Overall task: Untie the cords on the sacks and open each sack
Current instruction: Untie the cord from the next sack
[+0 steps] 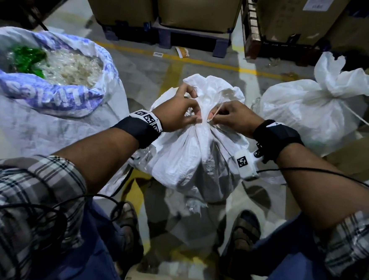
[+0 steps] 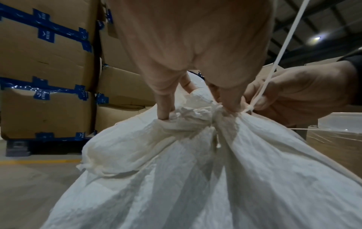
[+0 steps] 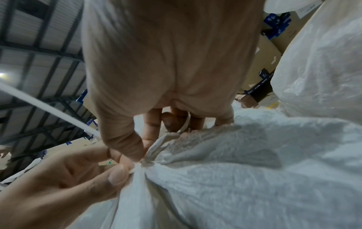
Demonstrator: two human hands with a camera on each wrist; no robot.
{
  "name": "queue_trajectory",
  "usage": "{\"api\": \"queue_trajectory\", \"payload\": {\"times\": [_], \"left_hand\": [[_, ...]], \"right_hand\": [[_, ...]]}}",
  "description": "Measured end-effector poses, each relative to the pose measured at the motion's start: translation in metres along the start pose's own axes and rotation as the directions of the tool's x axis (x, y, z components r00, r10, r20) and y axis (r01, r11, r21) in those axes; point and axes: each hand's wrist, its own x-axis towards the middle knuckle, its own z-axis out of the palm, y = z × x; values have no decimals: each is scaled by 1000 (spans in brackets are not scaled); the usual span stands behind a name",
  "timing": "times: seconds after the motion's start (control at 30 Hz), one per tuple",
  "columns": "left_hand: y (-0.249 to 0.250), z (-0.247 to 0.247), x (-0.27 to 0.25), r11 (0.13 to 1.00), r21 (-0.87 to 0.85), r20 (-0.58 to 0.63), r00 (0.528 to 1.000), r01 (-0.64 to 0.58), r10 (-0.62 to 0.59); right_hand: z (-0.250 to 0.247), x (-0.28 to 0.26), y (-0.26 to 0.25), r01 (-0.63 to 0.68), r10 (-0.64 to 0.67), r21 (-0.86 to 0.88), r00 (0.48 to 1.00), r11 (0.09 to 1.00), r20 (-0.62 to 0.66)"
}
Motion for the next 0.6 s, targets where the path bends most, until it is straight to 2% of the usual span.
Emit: {"api": "queue_trajectory", "payload": {"times": [0.2,0.3,0.47,0.6], "left_hand": [[-18,-16,-8,998,53,61,998,24,-27],[-13,-16,-9,1000,1,26,999,20,-20],[8,-8,-4,1000,15,-43,999,24,-23],[15,-2,2,996,89,-12,1000,26,-25]], "right_hand": [[-5,-3,-1,-5,5,24,1000,1000,23],[-3,-1,-2,-10,10,5,1000,1000,7],[-3,1,-2,-14,15,3,1000,1000,-17],[-2,1,0,-20,20,4,1000,1000,-10]]}}
